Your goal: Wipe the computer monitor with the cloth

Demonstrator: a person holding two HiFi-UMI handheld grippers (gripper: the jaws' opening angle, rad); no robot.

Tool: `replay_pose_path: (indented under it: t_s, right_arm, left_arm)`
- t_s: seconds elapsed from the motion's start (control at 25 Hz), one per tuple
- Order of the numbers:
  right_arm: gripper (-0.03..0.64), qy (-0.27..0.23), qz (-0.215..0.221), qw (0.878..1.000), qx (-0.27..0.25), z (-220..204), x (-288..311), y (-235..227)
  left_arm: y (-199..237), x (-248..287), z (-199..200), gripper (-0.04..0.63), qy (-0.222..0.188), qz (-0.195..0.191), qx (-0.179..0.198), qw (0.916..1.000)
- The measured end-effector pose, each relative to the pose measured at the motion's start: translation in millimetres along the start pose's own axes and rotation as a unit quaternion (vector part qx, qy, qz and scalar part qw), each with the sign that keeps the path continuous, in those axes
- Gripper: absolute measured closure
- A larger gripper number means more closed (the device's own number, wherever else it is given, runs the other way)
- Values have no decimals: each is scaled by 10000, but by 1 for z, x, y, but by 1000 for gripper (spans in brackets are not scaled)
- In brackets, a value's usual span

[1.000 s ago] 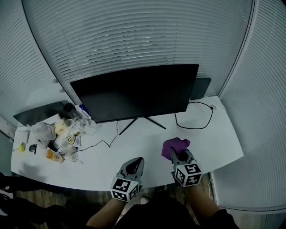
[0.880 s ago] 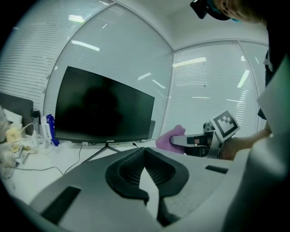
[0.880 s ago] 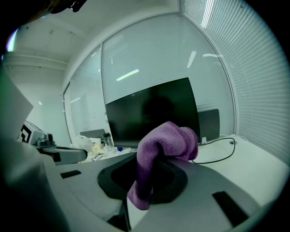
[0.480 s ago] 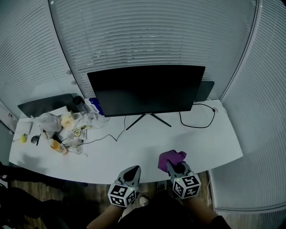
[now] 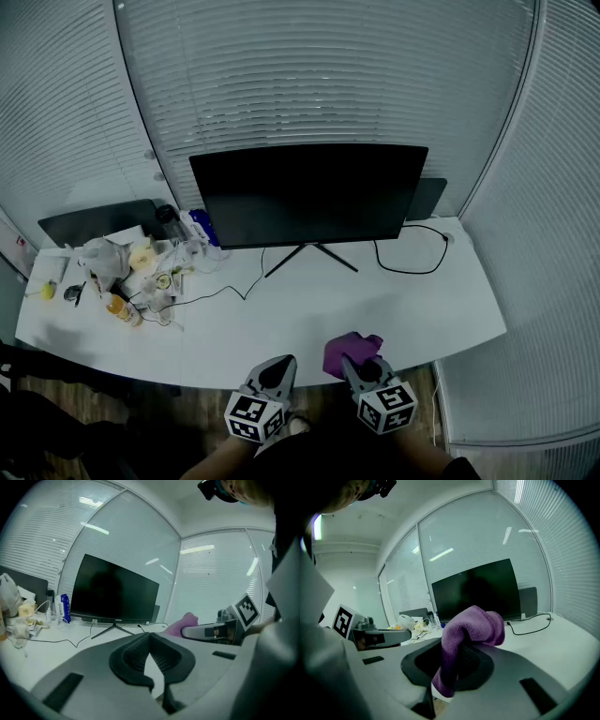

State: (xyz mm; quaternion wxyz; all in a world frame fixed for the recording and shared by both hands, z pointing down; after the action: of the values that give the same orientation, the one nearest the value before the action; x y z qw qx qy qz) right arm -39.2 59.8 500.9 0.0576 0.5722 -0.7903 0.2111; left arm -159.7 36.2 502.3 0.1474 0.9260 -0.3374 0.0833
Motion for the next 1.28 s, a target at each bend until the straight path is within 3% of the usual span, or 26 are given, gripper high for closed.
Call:
replay_pose_path:
  t_s: [0.76, 1.28]
  right_arm:
    - [557, 125, 348, 9993, 42, -15, 2, 16]
    - [557, 86, 215, 9997, 120, -22, -18, 8]
  left_arm:
    - [-6, -7, -3, 592, 49, 120, 164, 9998]
    - [-29, -2, -8, 592, 121, -68, 211, 9997]
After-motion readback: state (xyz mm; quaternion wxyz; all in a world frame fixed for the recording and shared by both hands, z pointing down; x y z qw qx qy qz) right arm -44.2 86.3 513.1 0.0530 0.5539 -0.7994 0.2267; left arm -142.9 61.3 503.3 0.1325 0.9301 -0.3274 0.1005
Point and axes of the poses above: the fingertips, and each gripper's own axes: x forward along the fingers, y to its left, z out of its top, the point moved 1 cm from there along -x, backward along the fingers, and after that the axes turned 2 degrees about x, right-handed, at the moved point
